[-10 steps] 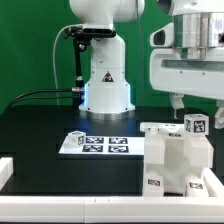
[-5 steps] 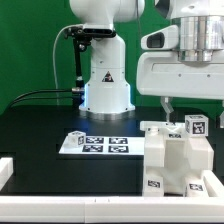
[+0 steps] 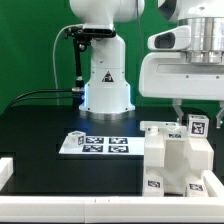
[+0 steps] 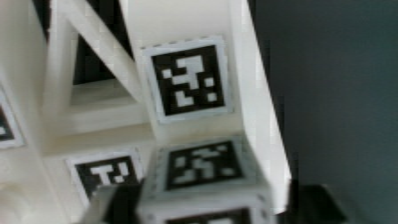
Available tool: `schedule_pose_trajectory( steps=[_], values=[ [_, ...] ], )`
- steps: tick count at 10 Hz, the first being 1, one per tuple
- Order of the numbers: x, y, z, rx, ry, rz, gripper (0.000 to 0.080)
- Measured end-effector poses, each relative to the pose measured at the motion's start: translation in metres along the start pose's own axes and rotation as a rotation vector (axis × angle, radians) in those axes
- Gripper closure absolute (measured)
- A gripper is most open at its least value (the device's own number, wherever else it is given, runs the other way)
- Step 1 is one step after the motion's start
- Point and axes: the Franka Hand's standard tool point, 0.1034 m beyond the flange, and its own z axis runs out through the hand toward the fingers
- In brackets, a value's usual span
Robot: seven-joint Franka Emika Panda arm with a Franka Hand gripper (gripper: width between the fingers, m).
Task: Assemble chair
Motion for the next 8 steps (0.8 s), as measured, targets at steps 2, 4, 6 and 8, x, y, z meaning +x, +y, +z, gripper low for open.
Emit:
schedule_pose_trajectory(
  steps=[2, 4, 6, 8],
  values=[
    [0.0, -0.0002, 0.0001, 0.002, -0.001, 0.226, 0.0518],
    [-0.001, -0.0027, -0.0002, 0.003, 0.002, 0.449, 0.0518],
    [-0.0005, -0.0008, 0.0003, 0.007, -0.003, 0.669, 0.0518],
    [0.0004, 0.0001, 0.0007, 0.03, -0.024, 0.824, 0.0518]
  ],
)
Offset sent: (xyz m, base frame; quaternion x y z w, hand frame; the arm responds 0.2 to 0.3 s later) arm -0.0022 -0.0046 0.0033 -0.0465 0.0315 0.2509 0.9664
